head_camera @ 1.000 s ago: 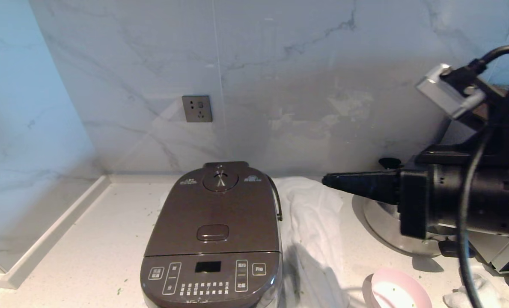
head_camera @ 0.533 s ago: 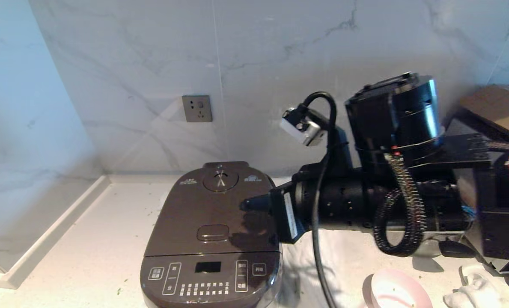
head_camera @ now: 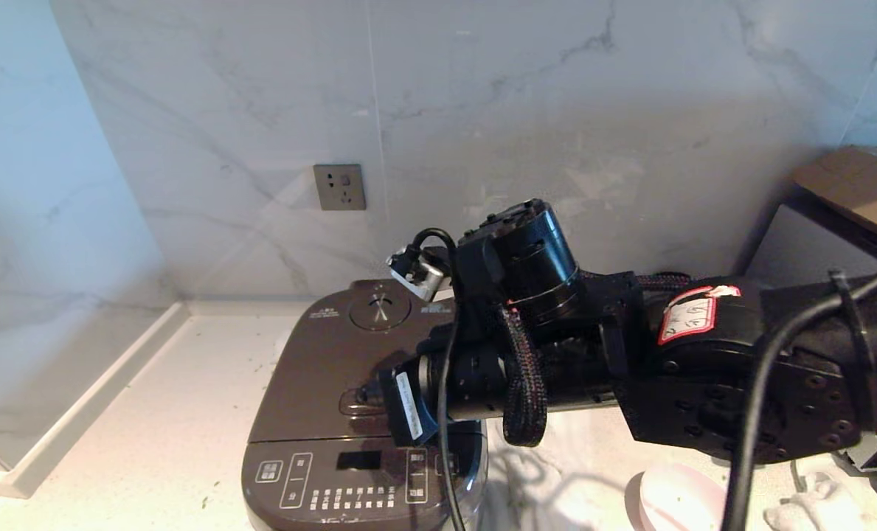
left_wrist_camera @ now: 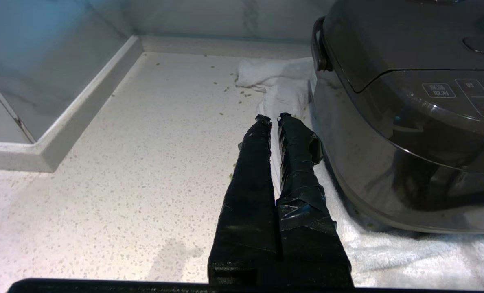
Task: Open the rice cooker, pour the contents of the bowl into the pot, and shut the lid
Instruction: Open the rice cooker
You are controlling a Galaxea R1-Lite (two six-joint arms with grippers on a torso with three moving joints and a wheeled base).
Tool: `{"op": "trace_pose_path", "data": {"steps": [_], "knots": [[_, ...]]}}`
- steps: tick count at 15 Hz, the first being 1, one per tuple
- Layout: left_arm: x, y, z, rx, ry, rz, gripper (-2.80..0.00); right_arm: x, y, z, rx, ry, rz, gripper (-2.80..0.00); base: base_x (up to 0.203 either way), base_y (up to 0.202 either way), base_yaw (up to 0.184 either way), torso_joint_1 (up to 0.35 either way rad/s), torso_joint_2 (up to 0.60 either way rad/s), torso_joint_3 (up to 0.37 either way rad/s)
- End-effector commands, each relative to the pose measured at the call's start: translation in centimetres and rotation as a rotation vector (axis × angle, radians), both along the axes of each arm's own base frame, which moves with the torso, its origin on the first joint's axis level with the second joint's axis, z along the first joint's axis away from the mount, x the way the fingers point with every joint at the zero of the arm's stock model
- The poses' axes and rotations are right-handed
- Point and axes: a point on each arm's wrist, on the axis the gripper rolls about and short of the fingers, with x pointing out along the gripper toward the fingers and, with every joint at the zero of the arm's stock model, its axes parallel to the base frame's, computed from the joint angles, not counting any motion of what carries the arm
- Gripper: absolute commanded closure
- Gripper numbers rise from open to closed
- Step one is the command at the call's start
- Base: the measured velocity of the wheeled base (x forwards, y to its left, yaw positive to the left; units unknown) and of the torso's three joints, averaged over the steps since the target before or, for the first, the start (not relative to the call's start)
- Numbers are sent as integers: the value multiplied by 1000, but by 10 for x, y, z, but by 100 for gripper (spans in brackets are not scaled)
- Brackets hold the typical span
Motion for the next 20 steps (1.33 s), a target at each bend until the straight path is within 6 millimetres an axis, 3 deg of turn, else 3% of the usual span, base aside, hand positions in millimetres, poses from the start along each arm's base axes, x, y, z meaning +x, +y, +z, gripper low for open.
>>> {"op": "trace_pose_path", "data": {"steps": [1,7,20], "knots": [[0,0,0,0,-1,1,0,11,1,-11,-19,20,-17,0,0,0,0,0,0,0],[0,0,0,0,-1,1,0,27,8,-36,-41,48,-26,0,0,0,0,0,0,0],[0,0,0,0,-1,1,0,37,14,-56,-43,55,-23,0,0,0,0,0,0,0]]}}
